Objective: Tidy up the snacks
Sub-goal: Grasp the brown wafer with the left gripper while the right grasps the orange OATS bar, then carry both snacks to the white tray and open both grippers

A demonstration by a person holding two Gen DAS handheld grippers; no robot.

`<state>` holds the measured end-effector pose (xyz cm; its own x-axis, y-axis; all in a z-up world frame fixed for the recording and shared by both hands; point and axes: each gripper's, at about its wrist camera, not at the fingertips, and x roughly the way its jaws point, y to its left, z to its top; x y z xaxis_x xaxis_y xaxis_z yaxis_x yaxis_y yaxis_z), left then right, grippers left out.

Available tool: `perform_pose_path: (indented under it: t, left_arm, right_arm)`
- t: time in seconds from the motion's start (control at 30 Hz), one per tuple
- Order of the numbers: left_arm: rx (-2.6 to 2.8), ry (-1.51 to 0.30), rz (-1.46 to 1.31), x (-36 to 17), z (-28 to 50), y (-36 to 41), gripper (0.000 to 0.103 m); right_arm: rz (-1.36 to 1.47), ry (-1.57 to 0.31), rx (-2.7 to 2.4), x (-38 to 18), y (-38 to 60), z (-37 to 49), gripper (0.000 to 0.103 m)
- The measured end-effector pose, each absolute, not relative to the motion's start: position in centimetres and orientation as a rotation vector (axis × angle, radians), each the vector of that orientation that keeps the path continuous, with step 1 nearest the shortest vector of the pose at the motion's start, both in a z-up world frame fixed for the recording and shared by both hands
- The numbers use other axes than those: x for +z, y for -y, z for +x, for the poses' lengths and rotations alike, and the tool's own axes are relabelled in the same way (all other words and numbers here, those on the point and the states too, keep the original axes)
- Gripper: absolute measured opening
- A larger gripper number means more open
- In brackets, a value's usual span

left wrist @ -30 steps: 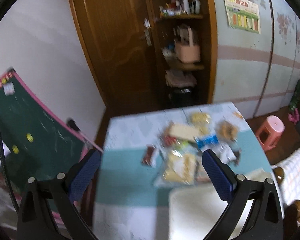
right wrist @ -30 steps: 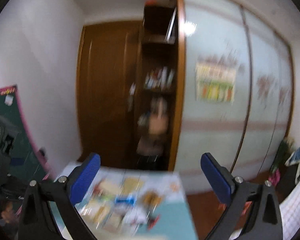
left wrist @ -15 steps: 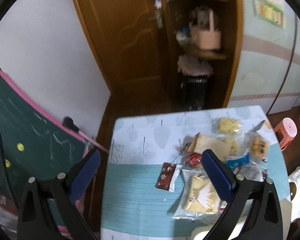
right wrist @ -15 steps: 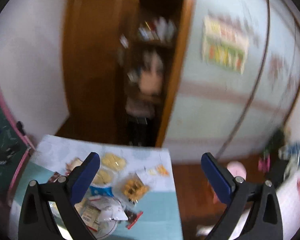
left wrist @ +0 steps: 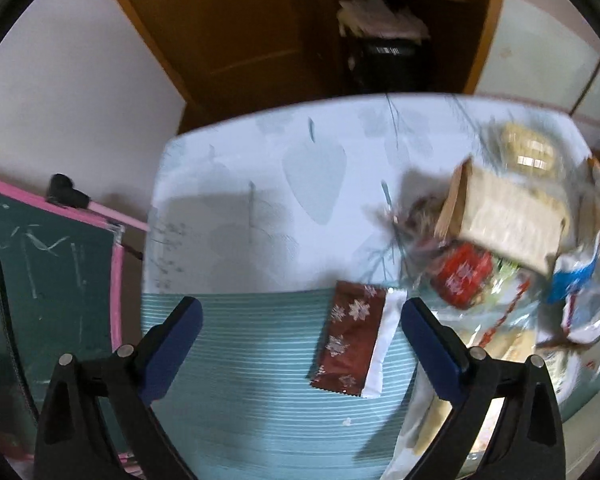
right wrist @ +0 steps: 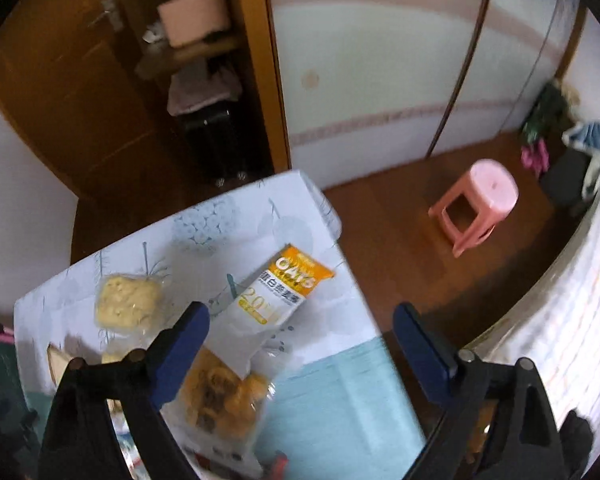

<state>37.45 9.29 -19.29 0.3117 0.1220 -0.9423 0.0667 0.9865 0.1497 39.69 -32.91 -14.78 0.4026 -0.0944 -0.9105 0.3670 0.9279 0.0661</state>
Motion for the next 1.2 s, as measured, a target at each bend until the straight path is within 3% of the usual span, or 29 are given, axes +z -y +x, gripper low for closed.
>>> perform_pose_path:
  t: [0.43,0.63,0.77,0.83,0.87,1.0,1.2]
  left_arm:
    - [-0.013,-1.327,0.200,-23.8,37.5,-9.3,0.100]
    - [-0.040,-1.368,0.189,-25.1,38.0,-9.5,0.097]
    - [-0.051,-1.374,0.182,-25.3,37.9,-9.5,0.080]
    - [-0.086,-1.383,0.140,-25.0,37.8,-9.4,0.058]
    - [-0.106,-1.391,0.113,-24.8,37.8,-9.3,0.042]
    - [-0.066,-1.357,0.190,-24.0,37.0,-7.9,0.029]
    - [0.023,-1.304,0.171,-21.6,35.8,-8.3,0.027]
  right_arm:
    - [0.331,-1.282,-0.343,-21.0,31.4,44.0,0.093]
    - [0.287,-1.358,-0.332,-22.8,30.4,43.8,0.069]
    - [0.255,-1.345,-0.298,-22.1,29.6,43.2,0.048]
    - [0.268,-1.341,-0.263,-21.9,29.3,43.0,0.043]
    - [0.268,-1.335,-0.252,-21.7,29.1,42.8,0.042]
    - [0.247,-1.298,-0.224,-20.8,28.4,42.0,0.041]
    - [0.282,-1.210,-0.164,-17.6,27.8,39.9,0.041]
